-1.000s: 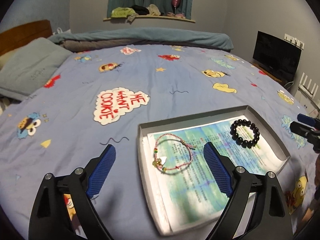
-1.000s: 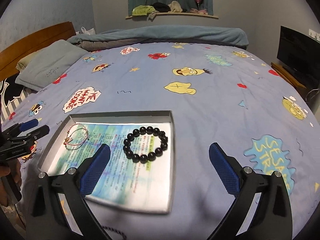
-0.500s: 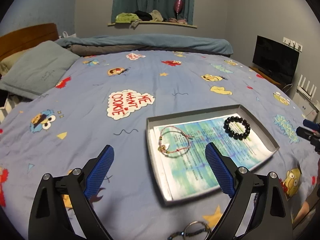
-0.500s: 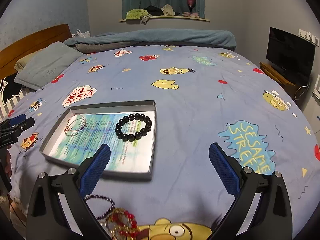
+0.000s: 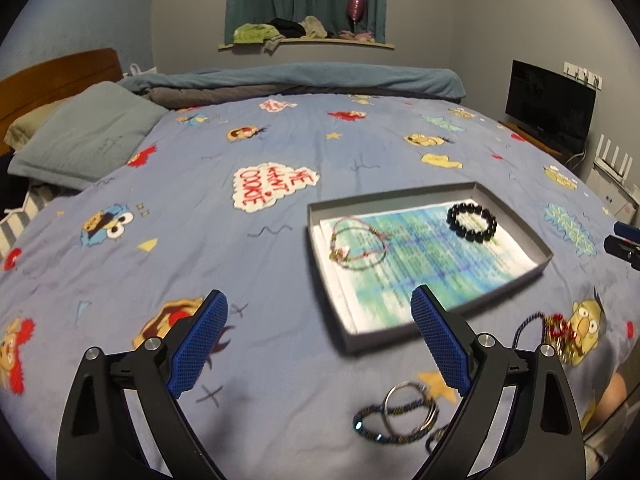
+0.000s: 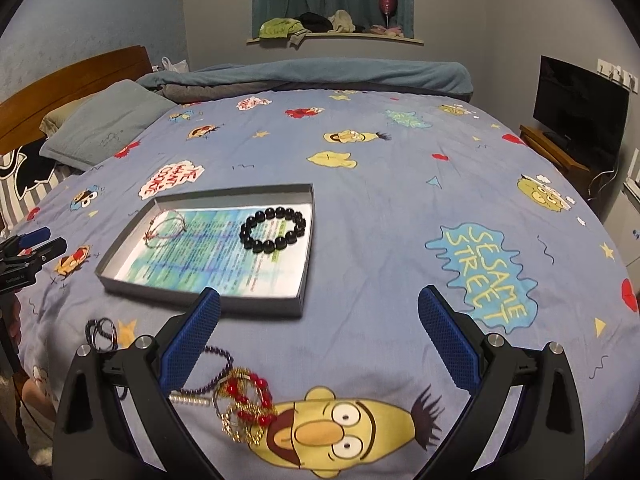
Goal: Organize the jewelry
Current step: 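Move the left tool back to the silver hoop and beaded bracelet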
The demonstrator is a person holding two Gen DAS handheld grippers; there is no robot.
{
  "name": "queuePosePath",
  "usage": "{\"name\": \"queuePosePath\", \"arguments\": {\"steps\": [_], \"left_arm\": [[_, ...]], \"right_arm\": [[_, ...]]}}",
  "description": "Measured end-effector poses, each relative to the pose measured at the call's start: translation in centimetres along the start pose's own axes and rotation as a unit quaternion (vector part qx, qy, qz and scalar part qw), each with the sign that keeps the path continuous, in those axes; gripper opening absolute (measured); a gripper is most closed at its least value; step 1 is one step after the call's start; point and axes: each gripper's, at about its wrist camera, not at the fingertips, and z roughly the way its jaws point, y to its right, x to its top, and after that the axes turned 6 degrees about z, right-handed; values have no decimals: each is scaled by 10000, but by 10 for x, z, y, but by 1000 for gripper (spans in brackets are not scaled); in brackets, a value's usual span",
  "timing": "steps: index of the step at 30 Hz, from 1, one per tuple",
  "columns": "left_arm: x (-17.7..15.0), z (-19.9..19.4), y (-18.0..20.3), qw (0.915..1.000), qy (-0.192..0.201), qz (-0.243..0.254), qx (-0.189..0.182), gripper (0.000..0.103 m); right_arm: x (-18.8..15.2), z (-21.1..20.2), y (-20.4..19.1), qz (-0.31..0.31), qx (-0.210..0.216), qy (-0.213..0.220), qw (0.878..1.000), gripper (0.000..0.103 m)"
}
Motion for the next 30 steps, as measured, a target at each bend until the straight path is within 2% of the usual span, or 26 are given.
{"name": "queuePosePath", "arguments": {"steps": [8, 13, 20, 23, 26, 30], "left_arm": [[-33, -3, -13, 9996, -276, -76, 44, 93], [-50, -2, -12, 9990, -414, -135, -68, 93], [-69, -5, 12, 9984, -462, 27, -318, 93], [-73, -3, 28, 9974, -436, 116, -570, 93], [-76, 4, 48, 9956, -438, 356, -749, 93], [-78, 15, 64, 9941, -434, 611, -787, 90]], "right_arm": [[-26, 1, 3, -43, -49, -216, 9997, 97], [-37, 3, 3, -44, 13, -325, 9995, 97], [-56, 8, -2, -149, 81, -508, 9986, 97], [-63, 11, -2, -141, 118, -612, 9980, 97], [-69, 14, -5, -155, 180, -678, 9974, 97], [-76, 16, -9, -208, 254, -765, 9965, 97]]}}
